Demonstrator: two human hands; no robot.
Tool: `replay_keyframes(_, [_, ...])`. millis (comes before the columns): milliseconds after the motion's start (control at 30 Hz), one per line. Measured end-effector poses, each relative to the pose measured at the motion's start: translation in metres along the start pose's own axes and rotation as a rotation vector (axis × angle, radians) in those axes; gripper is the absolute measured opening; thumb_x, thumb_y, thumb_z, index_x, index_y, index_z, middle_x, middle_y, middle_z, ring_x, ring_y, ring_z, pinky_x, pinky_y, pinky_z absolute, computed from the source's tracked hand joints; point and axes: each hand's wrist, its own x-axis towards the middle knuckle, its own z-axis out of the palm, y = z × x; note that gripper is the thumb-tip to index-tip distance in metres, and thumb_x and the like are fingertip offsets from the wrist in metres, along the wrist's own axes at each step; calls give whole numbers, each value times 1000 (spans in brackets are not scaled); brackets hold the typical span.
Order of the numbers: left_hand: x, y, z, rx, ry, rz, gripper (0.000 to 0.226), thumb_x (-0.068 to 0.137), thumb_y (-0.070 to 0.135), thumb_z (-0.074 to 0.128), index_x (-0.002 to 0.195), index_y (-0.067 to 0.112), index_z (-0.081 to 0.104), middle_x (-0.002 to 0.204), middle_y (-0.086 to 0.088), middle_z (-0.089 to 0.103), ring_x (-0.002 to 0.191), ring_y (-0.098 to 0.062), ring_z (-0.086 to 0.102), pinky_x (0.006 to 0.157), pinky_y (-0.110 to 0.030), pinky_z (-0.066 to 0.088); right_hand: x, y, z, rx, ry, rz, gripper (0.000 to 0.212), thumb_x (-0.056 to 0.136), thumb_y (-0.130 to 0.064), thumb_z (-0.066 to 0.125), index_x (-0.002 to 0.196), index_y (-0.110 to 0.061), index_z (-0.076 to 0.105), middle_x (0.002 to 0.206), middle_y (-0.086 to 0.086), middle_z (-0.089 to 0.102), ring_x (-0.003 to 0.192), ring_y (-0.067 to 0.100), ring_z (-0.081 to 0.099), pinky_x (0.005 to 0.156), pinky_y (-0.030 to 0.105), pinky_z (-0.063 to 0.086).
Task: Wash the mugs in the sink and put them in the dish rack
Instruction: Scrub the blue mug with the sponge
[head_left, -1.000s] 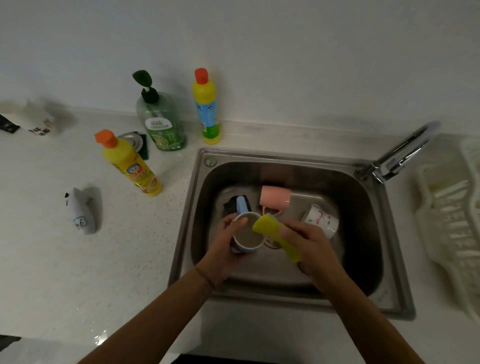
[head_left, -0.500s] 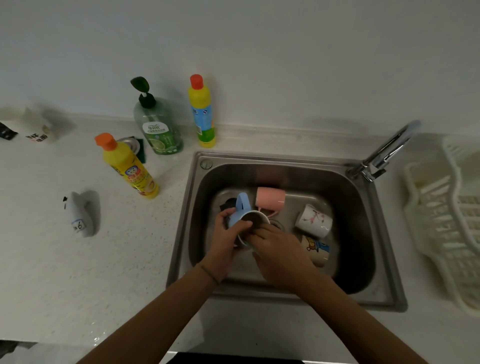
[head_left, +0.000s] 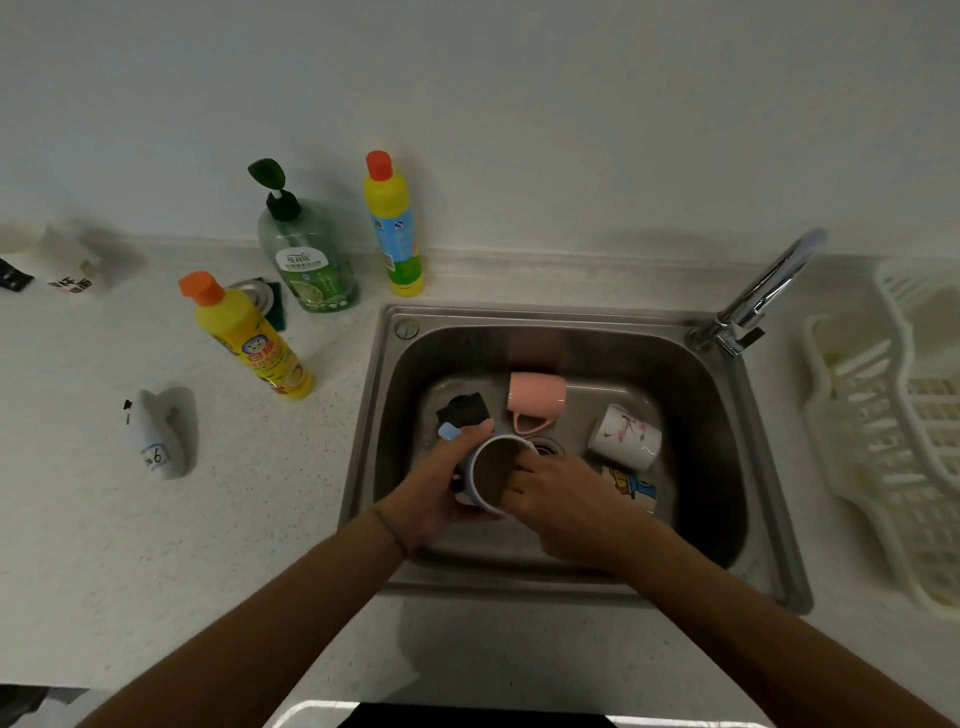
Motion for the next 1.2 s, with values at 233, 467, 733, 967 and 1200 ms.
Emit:
replay_keyframes(233, [1, -15, 23, -65, 206, 268, 68, 77, 58, 68, 131, 19, 54, 126, -15, 66, 109, -29, 67, 71, -39, 61, 4, -11, 4, 193, 19, 214, 57, 96, -15, 61, 149, -13, 42, 150, 10, 47, 140, 25, 41, 115, 42, 39])
replay_keyframes(467, [1, -9, 33, -4, 233, 435, 27, 100, 29, 63, 122, 29, 47, 126, -11, 60, 112, -29, 66, 78, -37, 60, 13, -41, 4, 457, 198, 549, 67, 97, -20, 58, 156, -12, 26, 158, 12, 32, 143, 26, 35, 115, 37, 36])
replay_keyframes(733, [-2, -16, 33, 17, 250, 477, 37, 100, 22, 60, 131, 18, 42, 123, -10, 61, 97, -18, 73, 70, -28, 60, 18, -36, -12, 1105, 217, 646, 35, 104, -13, 49, 138, -21, 43, 127, 7, 55, 110, 20, 58, 97, 31, 52])
replay_keyframes(967, [-7, -12, 26, 30, 218, 467, 30, 100, 23, 59, 125, 25, 44, 124, -9, 59, 106, -24, 68, 73, -32, 61, 7, -36, 1, 549, 43, 433, 50, 98, -17, 57, 146, -14, 42, 143, 9, 52, 127, 23, 52, 106, 34, 45])
replay_keyframes(1200, [-8, -11, 34, 39, 232, 509, 38, 91, 31, 65, 124, 27, 45, 125, -11, 60, 109, -28, 68, 76, -34, 61, 18, -36, -3, 922, 196, 557, 42, 101, -11, 52, 143, -10, 46, 134, 11, 56, 117, 21, 58, 102, 32, 49])
